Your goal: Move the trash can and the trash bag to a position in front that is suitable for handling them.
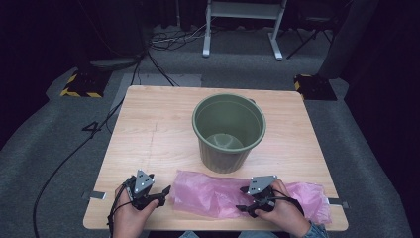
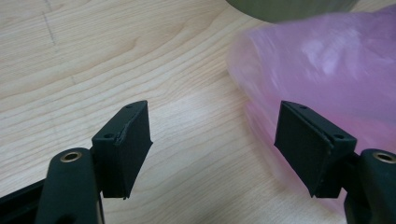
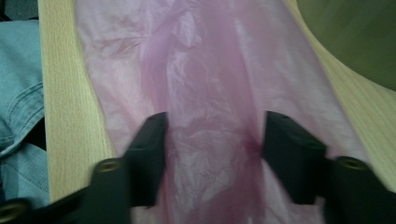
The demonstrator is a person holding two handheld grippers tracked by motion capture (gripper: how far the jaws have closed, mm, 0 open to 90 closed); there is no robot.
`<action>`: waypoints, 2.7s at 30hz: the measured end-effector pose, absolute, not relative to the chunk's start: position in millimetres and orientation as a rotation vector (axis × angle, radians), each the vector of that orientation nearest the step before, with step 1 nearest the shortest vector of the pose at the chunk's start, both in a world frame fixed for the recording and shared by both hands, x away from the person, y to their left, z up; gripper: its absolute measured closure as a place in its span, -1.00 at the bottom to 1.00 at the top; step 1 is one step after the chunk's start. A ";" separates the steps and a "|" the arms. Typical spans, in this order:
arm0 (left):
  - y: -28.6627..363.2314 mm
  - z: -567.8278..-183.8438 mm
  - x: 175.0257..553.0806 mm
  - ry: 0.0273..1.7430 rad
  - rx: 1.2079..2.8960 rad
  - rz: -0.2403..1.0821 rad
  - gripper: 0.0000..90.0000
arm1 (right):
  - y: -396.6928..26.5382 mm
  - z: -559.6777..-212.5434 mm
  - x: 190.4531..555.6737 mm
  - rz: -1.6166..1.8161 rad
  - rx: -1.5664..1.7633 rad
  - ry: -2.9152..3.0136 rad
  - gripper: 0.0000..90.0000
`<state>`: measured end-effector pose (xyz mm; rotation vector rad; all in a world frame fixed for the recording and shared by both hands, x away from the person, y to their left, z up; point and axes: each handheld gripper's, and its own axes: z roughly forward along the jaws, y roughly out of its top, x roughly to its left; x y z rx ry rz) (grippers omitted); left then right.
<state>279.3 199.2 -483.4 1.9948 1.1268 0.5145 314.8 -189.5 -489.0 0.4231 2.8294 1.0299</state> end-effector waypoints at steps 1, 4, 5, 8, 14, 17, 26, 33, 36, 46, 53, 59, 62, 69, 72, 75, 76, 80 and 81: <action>198.5 -483.4 279.7 1.123 1.998 0.513 -0.41 | -190.3 -488.9 314.7 1.037 0.440 2.823 0.12; 197.4 -483.0 281.1 1.118 1.995 0.513 -0.41 | -192.5 -488.3 314.5 1.048 0.465 2.808 0.54; 197.2 -482.7 281.6 1.117 1.993 0.513 -0.41 | -193.1 -488.2 314.6 1.052 0.469 2.808 0.66; 195.9 -482.0 282.8 1.112 1.991 0.510 -0.41 | -194.5 -488.0 314.1 1.061 0.492 2.824 0.94; 194.1 -481.5 286.1 1.101 1.990 0.511 -0.41 | -201.3 -488.3 311.0 1.115 0.557 2.799 1.00; 193.2 -481.0 287.8 1.097 1.990 0.511 -0.40 | -208.3 -483.1 307.4 1.155 0.584 2.773 1.00; 184.9 -479.0 294.0 1.066 1.997 0.507 -0.40 | -233.1 -451.6 290.8 1.333 0.574 2.651 1.00; 178.8 -479.3 299.5 1.044 2.006 0.495 -0.41 | -253.7 -429.4 279.1 1.422 0.573 2.577 1.00; 177.5 -479.4 301.2 1.036 2.008 0.493 -0.40 | -266.4 -422.5 276.1 1.436 0.615 2.547 1.00; 167.4 -479.0 308.6 1.005 2.022 0.479 -0.40 | -307.1 -407.9 264.7 1.425 0.765 2.429 1.00; 158.5 -478.7 315.3 0.979 2.036 0.464 -0.41 | -337.9 -406.7 262.2 1.382 0.923 2.324 1.00; 154.9 -479.1 318.1 0.964 2.040 0.460 -0.41 | -355.1 -410.3 266.9 1.363 1.024 2.261 1.00; 156.2 -479.3 317.2 0.971 2.033 0.465 -0.40 | -363.4 -411.8 272.5 1.362 1.081 2.216 1.00; 164.0 -480.2 310.3 1.002 2.026 0.475 -0.40 | -382.3 -412.9 289.0 1.352 1.229 2.078 1.00; 167.5 -479.9 307.3 1.017 2.015 0.484 -0.40 | -389.8 -411.2 296.8 1.326 1.281 2.022 1.00; 169.7 -480.4 305.6 1.023 2.016 0.490 -0.40 | -393.4 -408.6 303.3 1.292 1.314 1.979 1.00; 169.9 -480.7 305.4 1.024 2.016 0.490 -0.40 | -393.3 -408.3 306.0 1.283 1.320 1.965 1.00; 168.7 -480.0 305.7 1.026 2.010 0.487 -0.40 | -382.5 -416.0 321.7 1.256 1.322 1.979 1.00; 168.3 -479.5 306.5 1.021 2.010 0.488 -0.40 | -379.7 -418.3 324.8 1.253 1.320 1.987 1.00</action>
